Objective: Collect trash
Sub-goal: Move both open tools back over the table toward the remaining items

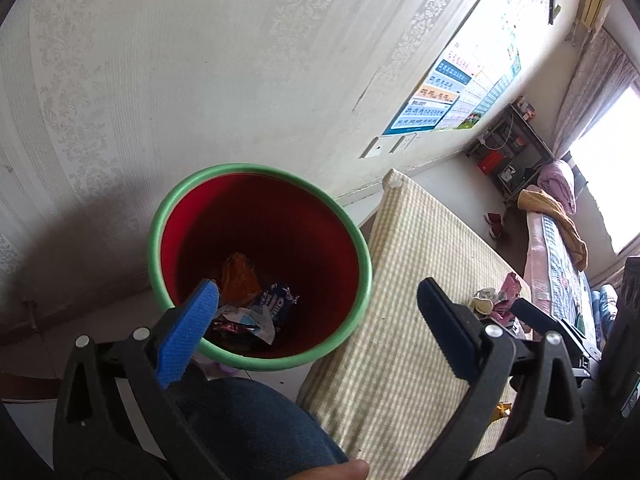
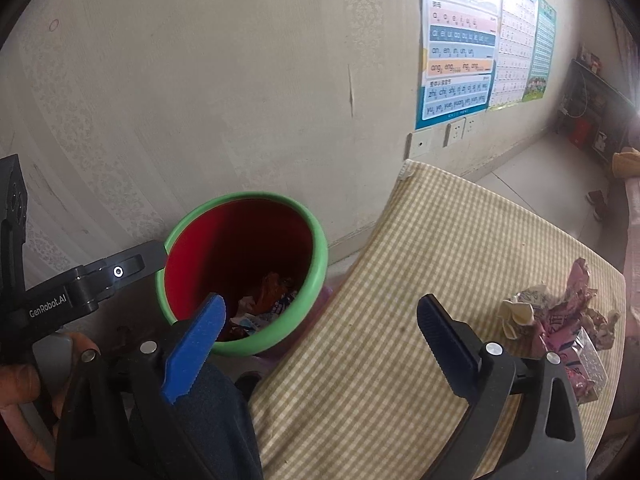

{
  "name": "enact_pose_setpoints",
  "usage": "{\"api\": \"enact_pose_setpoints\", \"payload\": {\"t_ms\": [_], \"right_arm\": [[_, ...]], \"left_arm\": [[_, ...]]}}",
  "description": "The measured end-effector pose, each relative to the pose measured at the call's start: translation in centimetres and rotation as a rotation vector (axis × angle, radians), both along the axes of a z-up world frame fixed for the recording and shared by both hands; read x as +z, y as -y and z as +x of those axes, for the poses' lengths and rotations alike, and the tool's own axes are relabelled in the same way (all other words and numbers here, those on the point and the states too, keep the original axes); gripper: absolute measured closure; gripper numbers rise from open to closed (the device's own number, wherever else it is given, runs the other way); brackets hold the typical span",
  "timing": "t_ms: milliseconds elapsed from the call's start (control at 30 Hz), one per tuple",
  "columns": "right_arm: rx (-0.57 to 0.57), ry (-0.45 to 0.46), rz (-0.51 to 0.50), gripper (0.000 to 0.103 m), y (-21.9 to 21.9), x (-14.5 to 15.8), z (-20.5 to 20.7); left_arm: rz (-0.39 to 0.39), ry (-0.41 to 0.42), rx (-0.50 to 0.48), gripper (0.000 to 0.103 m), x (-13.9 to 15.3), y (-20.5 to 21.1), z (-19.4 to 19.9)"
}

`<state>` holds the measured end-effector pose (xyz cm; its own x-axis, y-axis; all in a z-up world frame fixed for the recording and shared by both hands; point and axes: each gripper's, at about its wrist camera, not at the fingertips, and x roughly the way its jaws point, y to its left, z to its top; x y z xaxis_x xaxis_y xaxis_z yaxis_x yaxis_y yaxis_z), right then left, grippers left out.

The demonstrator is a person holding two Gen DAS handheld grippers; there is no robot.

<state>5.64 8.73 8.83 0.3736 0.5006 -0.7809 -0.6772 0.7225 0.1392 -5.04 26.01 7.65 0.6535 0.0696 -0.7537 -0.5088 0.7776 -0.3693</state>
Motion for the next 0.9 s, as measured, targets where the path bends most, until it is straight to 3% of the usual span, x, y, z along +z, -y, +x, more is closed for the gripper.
{"api": "enact_pose_setpoints", "payload": {"t_ms": [900], "right_arm": [[-0.401,0.034,-0.017,0.009,23.3,0.3,2.2]], "left_arm": [[0.053,-0.006,-0.327,0.006,2.0,16.8,7.1]]}}
